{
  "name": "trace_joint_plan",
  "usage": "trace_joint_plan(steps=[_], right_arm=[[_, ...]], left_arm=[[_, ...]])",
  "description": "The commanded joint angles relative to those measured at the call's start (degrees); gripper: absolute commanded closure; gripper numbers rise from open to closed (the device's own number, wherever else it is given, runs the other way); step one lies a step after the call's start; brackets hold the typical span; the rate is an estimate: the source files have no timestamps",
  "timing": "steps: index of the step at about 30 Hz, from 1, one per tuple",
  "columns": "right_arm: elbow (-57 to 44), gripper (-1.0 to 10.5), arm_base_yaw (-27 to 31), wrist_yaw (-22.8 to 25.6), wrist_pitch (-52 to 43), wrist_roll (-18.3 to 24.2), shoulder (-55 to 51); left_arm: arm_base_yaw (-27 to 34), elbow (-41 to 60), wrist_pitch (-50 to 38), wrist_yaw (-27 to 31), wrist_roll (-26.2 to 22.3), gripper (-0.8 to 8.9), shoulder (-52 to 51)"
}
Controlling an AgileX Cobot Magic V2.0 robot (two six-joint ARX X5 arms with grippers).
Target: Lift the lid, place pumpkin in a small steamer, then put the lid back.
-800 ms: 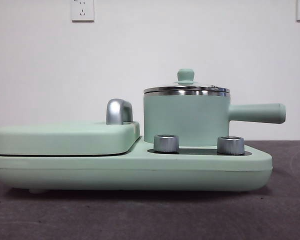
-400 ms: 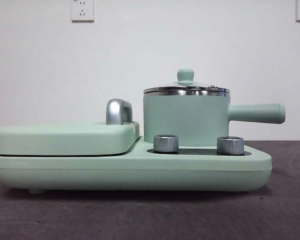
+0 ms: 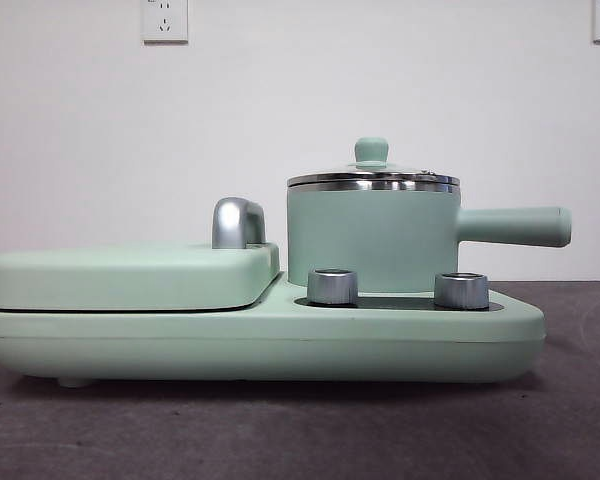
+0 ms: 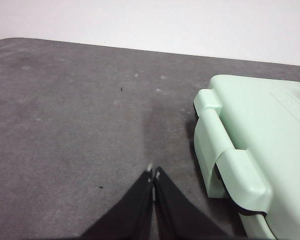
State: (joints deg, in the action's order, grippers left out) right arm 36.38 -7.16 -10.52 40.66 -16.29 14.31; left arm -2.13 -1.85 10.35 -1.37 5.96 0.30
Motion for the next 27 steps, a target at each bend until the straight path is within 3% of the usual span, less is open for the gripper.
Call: trace_joint_plan(steps=[1,7,11,16,22,27], right_arm=[[-7.34,9.3,4.57,0.96,-12.15,1.31,-2.27],[-22.64,9.3,6.93,8.15,-28.24,6.51,-9.20],[-29.94,9.3,5.40,13.35,-34.36,6.93,-12.68],[-35.45,9.3,4.20,13.57,-36.65,7.89,-14.10],[-35.71,9.3,3.85,11.74,-31.45,12.33,-14.10],[-35.71,9.3,3.87,11.08,-30.51,12.96,-14.10]], left_arm=[[0.02,1.05,0.37,0.13,-0.55,8.08,-0.11],[0.02,1.05,0.37,0.13,-0.55,8.08,-0.11],[0.02,1.05,0.37,0.13,-0.55,8.08,-0.11],[0.02,1.05,0.37,0.13,-0.55,8.08,-0.11],[0.02,1.05,0.35,0.13,-0.55,8.08,-0.11],[0.02,1.05,0.37,0.13,-0.55,8.08,-0.11]])
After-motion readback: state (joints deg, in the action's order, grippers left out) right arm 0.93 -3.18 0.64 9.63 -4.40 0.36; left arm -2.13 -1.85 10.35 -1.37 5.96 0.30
